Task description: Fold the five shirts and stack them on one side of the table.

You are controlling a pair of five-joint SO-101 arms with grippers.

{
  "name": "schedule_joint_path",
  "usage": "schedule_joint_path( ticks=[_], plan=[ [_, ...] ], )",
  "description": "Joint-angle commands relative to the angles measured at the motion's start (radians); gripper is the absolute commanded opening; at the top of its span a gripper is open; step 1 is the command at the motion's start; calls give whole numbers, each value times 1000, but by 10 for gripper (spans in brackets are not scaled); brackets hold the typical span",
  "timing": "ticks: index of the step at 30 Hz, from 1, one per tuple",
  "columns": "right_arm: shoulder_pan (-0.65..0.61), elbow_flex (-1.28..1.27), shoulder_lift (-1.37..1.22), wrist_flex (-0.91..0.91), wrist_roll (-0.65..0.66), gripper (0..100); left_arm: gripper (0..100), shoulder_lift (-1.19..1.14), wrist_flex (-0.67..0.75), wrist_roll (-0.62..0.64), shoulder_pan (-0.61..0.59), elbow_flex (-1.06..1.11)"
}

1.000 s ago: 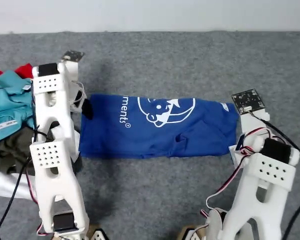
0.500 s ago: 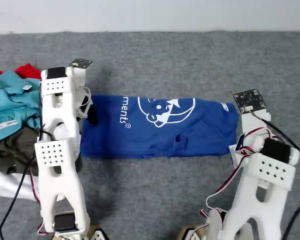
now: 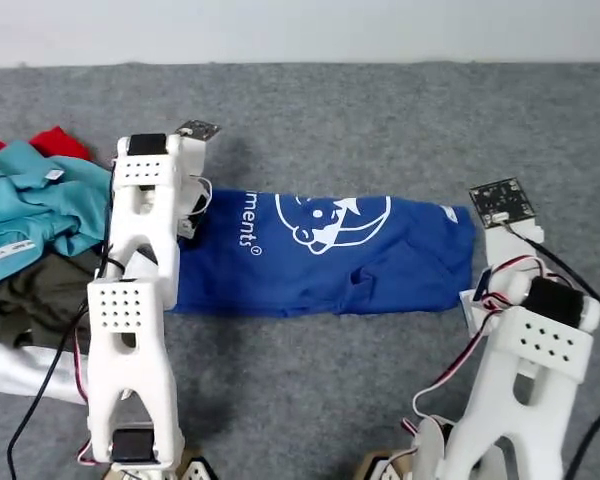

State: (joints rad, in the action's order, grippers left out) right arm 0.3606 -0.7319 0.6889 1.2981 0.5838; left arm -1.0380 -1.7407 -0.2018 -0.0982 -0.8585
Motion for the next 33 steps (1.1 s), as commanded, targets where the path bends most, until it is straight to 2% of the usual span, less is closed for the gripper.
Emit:
schedule_joint_path(
  ticks=[1,9,20,33],
  plan=[
    [54,38,28,5,-5,11,13,89,-17,-6,26,65],
    [147,38,28,-4,-2,11,13,439,-15,34,216,308],
    [145,38,28,-5,-2,11,13,657,-11,130,453,315],
    [145,37,19,-5,-2,11,13,516,-12,198,651,-27]
  ],
)
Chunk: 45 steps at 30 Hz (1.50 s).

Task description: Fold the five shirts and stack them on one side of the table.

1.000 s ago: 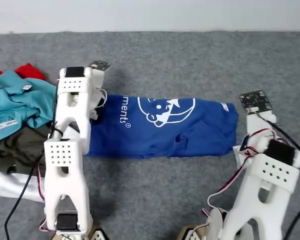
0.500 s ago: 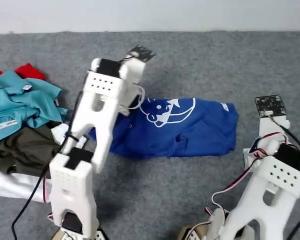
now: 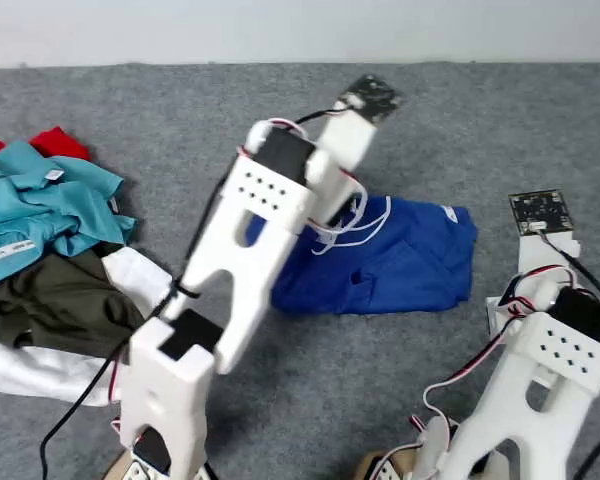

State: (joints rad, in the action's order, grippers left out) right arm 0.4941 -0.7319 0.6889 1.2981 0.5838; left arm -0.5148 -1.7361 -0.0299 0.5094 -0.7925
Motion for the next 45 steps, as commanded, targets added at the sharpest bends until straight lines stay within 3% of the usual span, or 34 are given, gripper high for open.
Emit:
schedule_joint_path(
  ticks=[1,17,20,26,28,34,37,42,45],
  plan=[
    [12,37,19,-5,-2,11,13,-20,-17,34,55,-117],
    [12,35,18,-5,-3,11,13,-247,25,38,176,-415],
    [10,9,18,-13,-3,12,16,-310,74,103,176,-472],
    [12,-61,28,-30,-3,12,202,-382,83,196,196,-582],
    [12,-61,28,-28,-3,12,217,-381,81,212,193,-608],
    [12,-58,28,-35,-3,12,216,-379,-9,210,123,-639],
    [12,-58,28,-31,-3,12,166,-379,-21,207,44,-653],
    [12,-58,28,-33,-3,12,36,-385,-21,80,-43,-584],
    [12,-58,28,-33,-3,12,15,-387,-21,12,-41,-456]
  ],
)
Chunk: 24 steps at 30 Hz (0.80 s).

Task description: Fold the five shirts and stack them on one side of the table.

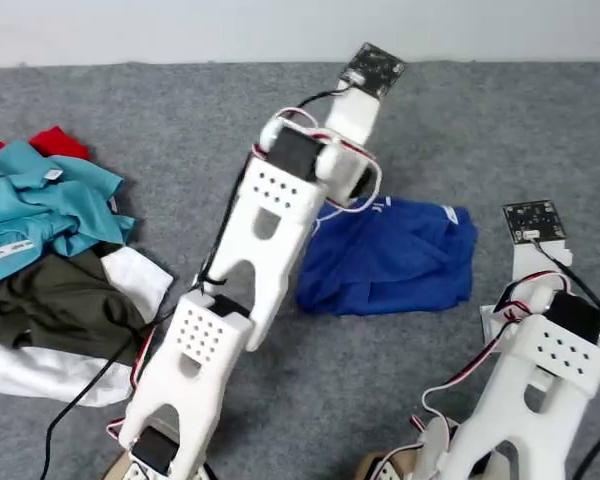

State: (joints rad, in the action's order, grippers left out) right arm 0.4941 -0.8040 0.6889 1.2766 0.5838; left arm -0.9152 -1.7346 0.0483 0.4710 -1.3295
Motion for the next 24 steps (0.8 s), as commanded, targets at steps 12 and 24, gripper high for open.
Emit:
schedule_joint_path(
  ticks=[12,24],
  plan=[
    [13,25,30,-13,-3,12,14,20,-20,-143,78,460],
    [111,77,27,-13,-2,11,14,226,-23,-133,302,476]
  ],
)
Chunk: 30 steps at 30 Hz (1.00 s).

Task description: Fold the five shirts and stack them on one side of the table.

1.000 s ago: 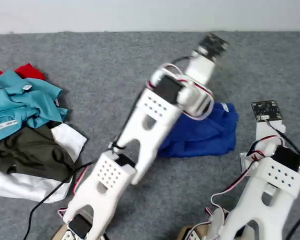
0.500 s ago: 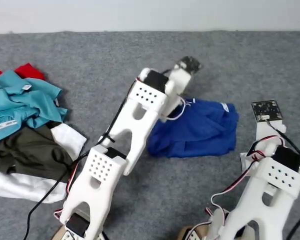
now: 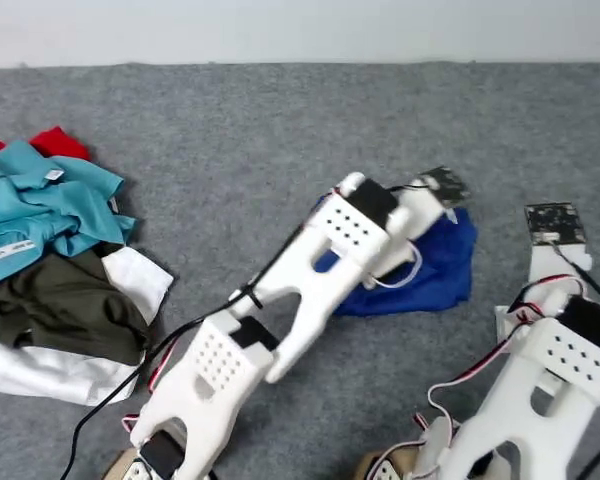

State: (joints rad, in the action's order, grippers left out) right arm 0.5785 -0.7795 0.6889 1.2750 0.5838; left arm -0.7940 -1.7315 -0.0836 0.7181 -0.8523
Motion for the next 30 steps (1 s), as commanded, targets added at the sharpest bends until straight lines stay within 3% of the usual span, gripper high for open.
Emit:
schedule_joint_path(
  ticks=[1,7,17,24,30],
  plan=[
    [31,52,27,-12,-2,11,14,117,-26,-2,72,12],
    [30,49,21,-30,-2,11,14,141,-25,-2,146,168],
    [31,48,19,-70,-6,11,14,308,-25,-2,87,203],
    [16,48,18,-84,-11,12,14,485,-25,-2,-101,208],
    [-122,49,16,-79,-72,13,14,674,-25,-2,-315,263]
  ],
)
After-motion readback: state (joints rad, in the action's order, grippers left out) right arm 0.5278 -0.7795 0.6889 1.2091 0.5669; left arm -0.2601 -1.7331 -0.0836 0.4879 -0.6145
